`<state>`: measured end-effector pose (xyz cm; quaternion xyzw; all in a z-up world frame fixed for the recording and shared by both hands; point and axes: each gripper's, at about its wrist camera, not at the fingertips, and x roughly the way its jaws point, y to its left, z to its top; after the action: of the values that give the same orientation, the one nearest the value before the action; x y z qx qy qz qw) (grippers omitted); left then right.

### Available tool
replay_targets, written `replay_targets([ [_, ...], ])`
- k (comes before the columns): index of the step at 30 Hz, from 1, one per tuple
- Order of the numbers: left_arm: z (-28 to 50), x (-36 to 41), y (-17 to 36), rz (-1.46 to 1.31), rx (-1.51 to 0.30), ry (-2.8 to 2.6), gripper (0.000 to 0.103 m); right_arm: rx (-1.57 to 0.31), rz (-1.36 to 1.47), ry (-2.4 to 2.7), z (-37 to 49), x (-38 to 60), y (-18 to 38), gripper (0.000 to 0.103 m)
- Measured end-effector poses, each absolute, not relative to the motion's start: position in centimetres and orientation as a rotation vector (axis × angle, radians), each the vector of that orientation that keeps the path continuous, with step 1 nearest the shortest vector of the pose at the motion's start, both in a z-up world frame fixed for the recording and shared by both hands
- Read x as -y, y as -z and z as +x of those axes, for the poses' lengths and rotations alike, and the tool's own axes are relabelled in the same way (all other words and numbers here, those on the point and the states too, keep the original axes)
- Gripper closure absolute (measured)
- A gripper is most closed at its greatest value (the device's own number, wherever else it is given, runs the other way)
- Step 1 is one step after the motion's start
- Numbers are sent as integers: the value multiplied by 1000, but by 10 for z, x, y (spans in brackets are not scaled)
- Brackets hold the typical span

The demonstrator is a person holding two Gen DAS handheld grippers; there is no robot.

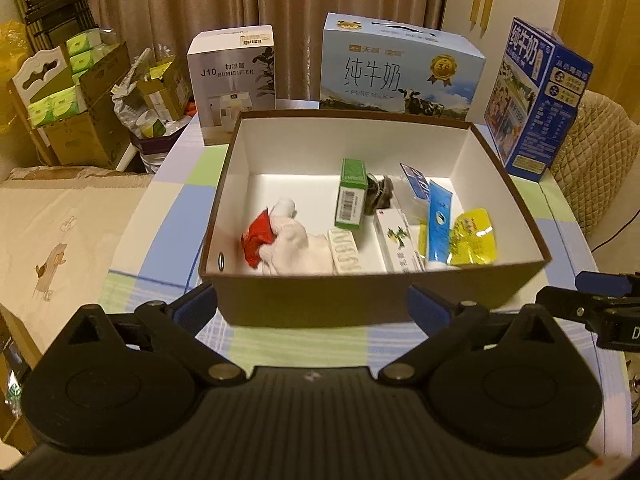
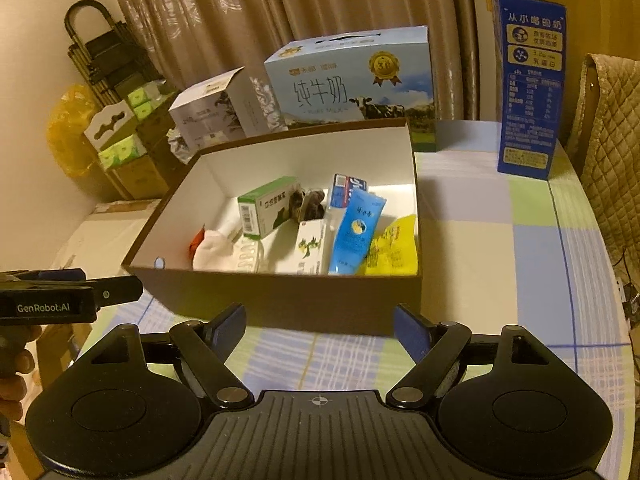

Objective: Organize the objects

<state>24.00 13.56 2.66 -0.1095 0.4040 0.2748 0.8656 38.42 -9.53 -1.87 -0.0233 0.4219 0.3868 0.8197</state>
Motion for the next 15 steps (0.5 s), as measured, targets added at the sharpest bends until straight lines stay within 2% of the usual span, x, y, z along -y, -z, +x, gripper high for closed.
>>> replay_targets([
  [15, 200, -56, -27, -233, -835, -634, 3, -936, -129, -902, 353, 146, 25, 25],
])
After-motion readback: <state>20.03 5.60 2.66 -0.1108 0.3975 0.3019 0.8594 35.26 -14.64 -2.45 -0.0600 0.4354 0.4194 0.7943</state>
